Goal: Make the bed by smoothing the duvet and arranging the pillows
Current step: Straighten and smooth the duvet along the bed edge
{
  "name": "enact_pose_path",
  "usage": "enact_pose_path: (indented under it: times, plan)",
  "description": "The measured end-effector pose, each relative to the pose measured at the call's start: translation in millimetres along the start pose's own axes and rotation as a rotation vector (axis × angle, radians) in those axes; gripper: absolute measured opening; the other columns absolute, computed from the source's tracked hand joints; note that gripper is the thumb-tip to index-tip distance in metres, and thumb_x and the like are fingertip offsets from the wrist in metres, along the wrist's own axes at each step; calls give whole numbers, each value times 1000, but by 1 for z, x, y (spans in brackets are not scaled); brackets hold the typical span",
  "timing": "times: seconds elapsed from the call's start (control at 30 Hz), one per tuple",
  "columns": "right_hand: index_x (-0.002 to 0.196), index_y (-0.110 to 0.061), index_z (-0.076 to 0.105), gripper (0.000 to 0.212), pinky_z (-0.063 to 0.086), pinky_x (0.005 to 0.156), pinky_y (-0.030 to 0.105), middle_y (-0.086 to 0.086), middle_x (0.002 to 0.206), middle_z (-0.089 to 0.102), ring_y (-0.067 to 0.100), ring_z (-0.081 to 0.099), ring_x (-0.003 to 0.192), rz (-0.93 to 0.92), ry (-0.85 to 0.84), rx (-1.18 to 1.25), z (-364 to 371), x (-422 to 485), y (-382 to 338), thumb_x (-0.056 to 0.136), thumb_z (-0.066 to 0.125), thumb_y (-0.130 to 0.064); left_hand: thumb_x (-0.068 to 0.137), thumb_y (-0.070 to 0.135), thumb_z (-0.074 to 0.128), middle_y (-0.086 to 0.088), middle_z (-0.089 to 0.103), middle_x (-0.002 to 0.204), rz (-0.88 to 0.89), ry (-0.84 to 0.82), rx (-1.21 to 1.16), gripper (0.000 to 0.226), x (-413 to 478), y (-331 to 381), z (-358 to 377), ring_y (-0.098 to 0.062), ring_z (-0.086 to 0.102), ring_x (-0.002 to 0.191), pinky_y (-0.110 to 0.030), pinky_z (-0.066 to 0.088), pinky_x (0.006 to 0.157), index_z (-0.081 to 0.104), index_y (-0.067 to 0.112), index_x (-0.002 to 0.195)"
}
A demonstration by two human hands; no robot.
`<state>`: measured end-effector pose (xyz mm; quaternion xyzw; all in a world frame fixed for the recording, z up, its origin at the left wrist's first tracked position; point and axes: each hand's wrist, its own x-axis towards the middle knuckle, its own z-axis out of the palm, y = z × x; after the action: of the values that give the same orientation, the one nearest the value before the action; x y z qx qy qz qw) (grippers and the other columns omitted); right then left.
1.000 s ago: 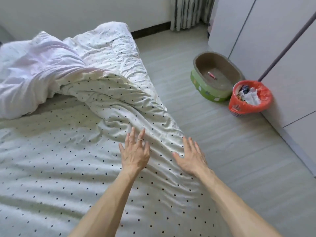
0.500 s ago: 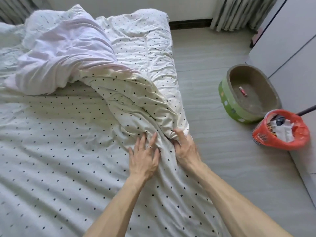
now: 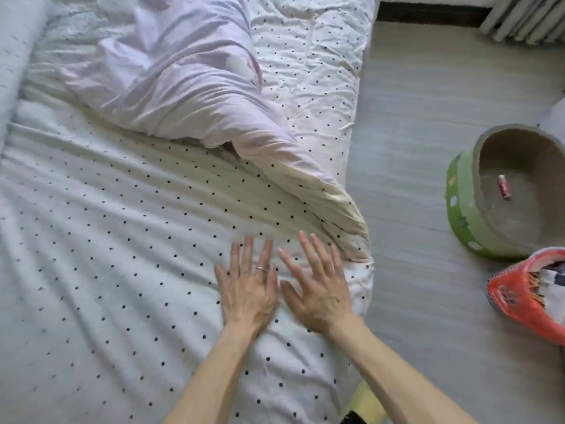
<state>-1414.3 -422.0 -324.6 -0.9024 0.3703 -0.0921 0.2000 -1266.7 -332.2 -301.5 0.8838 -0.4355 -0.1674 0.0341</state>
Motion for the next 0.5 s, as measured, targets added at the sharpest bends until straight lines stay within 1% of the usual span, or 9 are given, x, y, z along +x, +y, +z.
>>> enact_pose_path:
  times: [0.03, 0.07, 0.1, 0.13, 0.2, 0.27, 0.3, 0.37, 0.5]
  plan:
    - [156, -48, 21, 65, 12, 122, 60, -2, 170, 3, 24, 8, 157, 57, -189, 16, 0, -8, 15, 96, 37, -67, 102, 56, 12, 14, -26, 162, -37, -15, 15, 56, -8, 3, 6, -17, -22, 151, -58, -13, 118, -12, 53, 152]
    - [156, -53, 6, 69, 6, 121, 66, -10, 168, -11, 21, -1, 157, 215, -396, 41, -2, -16, 30, 94, 25, -75, 102, 56, 11, 14, -29, 161, -72, -66, 45, 56, -18, 5, 10, -17, -24, 151, -60, -12, 118, -15, 52, 152]
    - [155, -52, -5, 72, 1, 118, 71, -13, 166, -16, 19, -7, 157, 370, -559, 42, -2, -22, 41, 92, 16, -79, 102, 56, 11, 13, -32, 160, -91, -116, 76, 58, -26, 6, 14, -18, -24, 151, -62, -10, 118, -19, 50, 151]
    - [156, -49, -8, 73, -1, 115, 73, -11, 168, -13, 19, -8, 156, 423, -645, 27, -10, -20, 52, 92, 14, -78, 102, 56, 12, 12, -31, 161, -130, -139, 88, 59, -33, 12, 14, -19, -22, 152, -63, -5, 119, -20, 50, 151]
    - [158, -36, 12, 70, 11, 115, 68, 4, 167, 13, 26, 10, 154, 400, -650, 1, -29, -7, 47, 95, 25, -65, 103, 54, 17, 10, -20, 165, -197, -169, 84, 59, -36, 20, 8, -20, -11, 154, -61, 7, 120, -12, 49, 154]
    - [141, -23, 43, 56, 30, 109, 53, 13, 148, 43, 32, 35, 139, 337, -553, -47, -57, 9, 34, 94, 37, -52, 102, 51, 24, 8, -4, 168, -242, -187, 53, 58, -31, 29, -6, -23, 3, 154, -58, 19, 118, 4, 47, 157]
    - [131, -19, 51, 49, 35, 104, 48, 12, 140, 50, 33, 41, 132, 317, -513, -64, -70, 15, 31, 94, 39, -49, 102, 48, 28, 6, 4, 169, -267, -191, 31, 57, -31, 36, -14, -25, 10, 153, -56, 26, 116, 13, 45, 157]
    - [126, -17, 54, 45, 38, 99, 46, 10, 137, 52, 32, 44, 127, 279, -474, -79, -94, 29, 30, 95, 42, -47, 100, 41, 33, 1, 17, 166, -315, -209, -52, 54, -25, 44, -30, -28, 22, 148, -51, 36, 110, 29, 39, 154]
    - [129, -19, 54, 48, 42, 98, 43, 6, 140, 48, 30, 43, 126, 165, -402, -128, -132, 59, 30, 95, 44, -51, 98, 35, 38, -5, 40, 152, -417, -270, -292, 49, -10, 49, -58, -25, 41, 137, -44, 41, 108, 46, 28, 145]
